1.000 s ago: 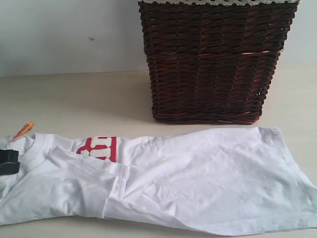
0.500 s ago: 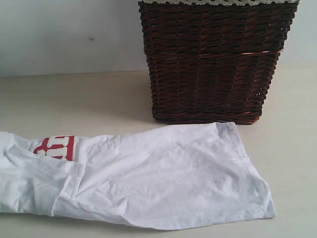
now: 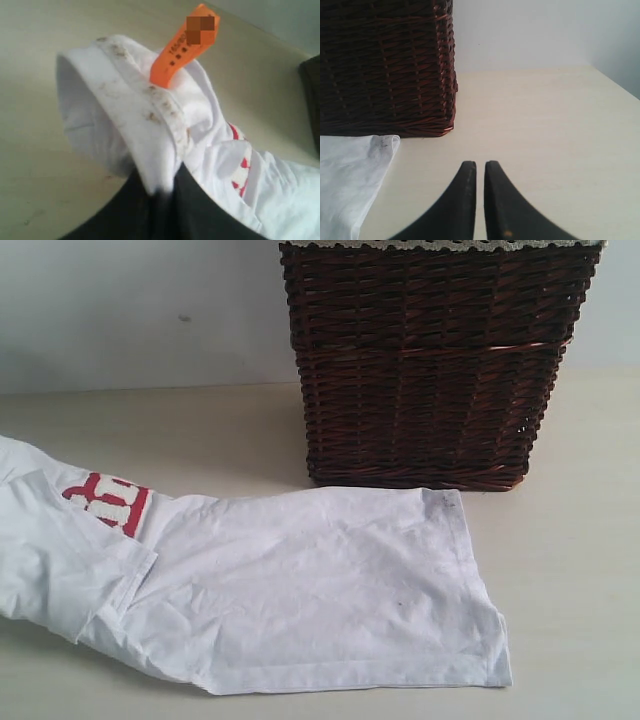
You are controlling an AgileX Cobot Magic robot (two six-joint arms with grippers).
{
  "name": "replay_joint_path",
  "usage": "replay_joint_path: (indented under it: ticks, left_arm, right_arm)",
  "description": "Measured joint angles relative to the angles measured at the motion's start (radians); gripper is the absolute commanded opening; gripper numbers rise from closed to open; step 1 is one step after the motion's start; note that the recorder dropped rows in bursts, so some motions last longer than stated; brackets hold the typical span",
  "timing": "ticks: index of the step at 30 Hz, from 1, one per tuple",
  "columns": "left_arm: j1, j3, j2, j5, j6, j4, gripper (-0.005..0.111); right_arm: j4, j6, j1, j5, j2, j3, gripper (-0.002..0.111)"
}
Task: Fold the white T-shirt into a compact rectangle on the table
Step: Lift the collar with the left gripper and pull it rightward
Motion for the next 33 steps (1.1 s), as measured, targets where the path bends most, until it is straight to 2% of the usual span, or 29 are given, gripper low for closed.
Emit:
replay_joint_path:
  ticks: [3, 5, 15, 20, 24, 28, 33]
  left_arm:
    - [-0.012, 0.000, 0.000, 0.083, 0.002, 0.004, 0.000]
    - [-0.047, -0.002, 0.000, 0.091, 0.007, 0.004, 0.000]
    - [-0.353, -0.049, 0.000, -0.046, 0.105, -0.080, 0.000]
    - [-0.449, -0.137, 0.000, -0.103, 0.086, -0.091, 0.000]
    - [-0.468, -0.181, 0.000, -0.133, 0.066, -0.095, 0.000]
    - [-0.471, -0.190, 0.000, -0.218, 0.061, -0.099, 0.000]
    - [-0.439, -0.190, 0.000, -0.321, 0.061, -0.099, 0.000]
  right_arm:
    - [0.000, 0.000, 0.000, 0.000, 0.000, 0.000, 0.007]
    - [0.000, 0.000, 0.000, 0.000, 0.000, 0.000, 0.007]
    - [0.000, 0.000, 0.000, 0.000, 0.000, 0.000, 0.007]
    - [0.000, 0.000, 0.000, 0.000, 0.000, 0.000, 0.007]
    - [0.000, 0.000, 0.000, 0.000, 0.000, 0.000, 0.007]
    - [0.000, 0.000, 0.000, 0.000, 0.000, 0.000, 0.007]
    - [0.000, 0.000, 0.000, 0.000, 0.000, 0.000, 0.007]
